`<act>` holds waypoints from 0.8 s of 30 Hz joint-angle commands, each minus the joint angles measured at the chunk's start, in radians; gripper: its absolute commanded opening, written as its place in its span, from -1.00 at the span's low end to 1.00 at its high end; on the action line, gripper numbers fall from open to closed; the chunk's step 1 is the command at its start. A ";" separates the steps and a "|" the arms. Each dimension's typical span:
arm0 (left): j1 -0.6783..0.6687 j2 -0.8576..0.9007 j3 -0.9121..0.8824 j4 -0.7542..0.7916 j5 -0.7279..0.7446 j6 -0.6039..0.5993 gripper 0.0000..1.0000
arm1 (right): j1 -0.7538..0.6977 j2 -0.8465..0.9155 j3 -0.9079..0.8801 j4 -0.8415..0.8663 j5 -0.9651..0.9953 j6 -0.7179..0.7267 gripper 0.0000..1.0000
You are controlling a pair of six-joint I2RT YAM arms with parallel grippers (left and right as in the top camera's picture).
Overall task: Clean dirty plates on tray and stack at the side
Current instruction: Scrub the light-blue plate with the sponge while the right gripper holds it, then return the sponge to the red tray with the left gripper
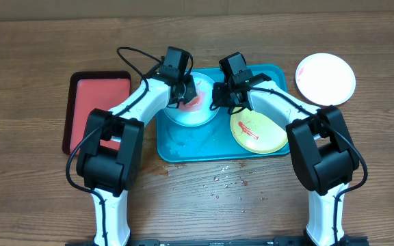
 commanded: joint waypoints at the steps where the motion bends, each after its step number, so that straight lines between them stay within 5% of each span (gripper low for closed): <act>1: 0.074 0.032 -0.016 -0.051 -0.192 0.016 -0.91 | -0.014 0.002 -0.003 -0.009 0.050 0.001 -0.93; 16: 0.093 -0.225 -0.016 -0.136 -0.230 0.010 -0.92 | -0.014 0.001 -0.003 -0.004 0.050 -0.003 -0.93; 24: 0.191 -0.324 -0.017 -0.304 -0.281 -0.118 -0.92 | -0.011 -0.018 -0.003 -0.006 0.047 -0.034 -0.93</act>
